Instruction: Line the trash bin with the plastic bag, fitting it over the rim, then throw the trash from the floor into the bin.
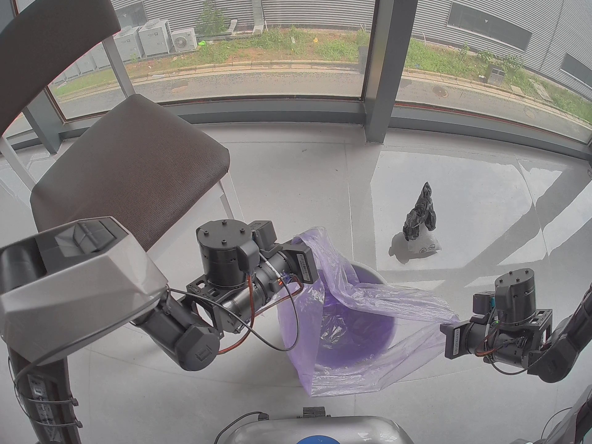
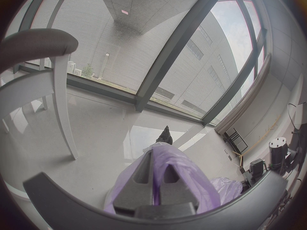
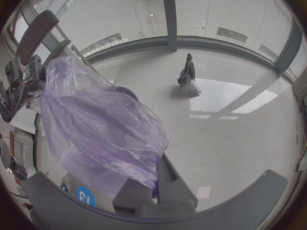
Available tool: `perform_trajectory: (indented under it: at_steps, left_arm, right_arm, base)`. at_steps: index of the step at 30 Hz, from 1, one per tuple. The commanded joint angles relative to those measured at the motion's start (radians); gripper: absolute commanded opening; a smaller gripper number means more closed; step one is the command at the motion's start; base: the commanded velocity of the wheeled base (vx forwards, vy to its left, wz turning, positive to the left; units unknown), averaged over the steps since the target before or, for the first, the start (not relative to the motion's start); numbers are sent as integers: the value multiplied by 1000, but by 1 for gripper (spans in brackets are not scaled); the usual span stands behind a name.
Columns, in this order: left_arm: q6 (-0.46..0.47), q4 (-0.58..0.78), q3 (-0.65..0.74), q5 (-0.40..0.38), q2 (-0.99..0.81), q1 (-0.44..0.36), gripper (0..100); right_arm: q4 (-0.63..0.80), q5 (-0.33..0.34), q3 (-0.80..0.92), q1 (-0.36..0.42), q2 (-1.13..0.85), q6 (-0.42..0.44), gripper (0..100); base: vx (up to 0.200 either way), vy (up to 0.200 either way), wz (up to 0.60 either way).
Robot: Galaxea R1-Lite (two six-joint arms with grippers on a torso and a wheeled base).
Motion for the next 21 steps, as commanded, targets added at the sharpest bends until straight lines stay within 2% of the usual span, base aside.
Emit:
perform_trajectory:
  at_steps: [1,9,21]
  left_arm:
    - [-18,4,-55,-6,72,-16,0]
    - [-83,5,-71,-58,98,-28,0]
    - [-166,-7,-129,-138,159,-34,0]
  right_arm:
    - [-59,-1,79,10,-6,7,0]
    - [-135,-6,125,58,-8,34,0]
    - [-147,-8,168,89,-5,91,0]
  base:
    - [0,0,0]
    - [0,0,0]
    - [0,0,0]
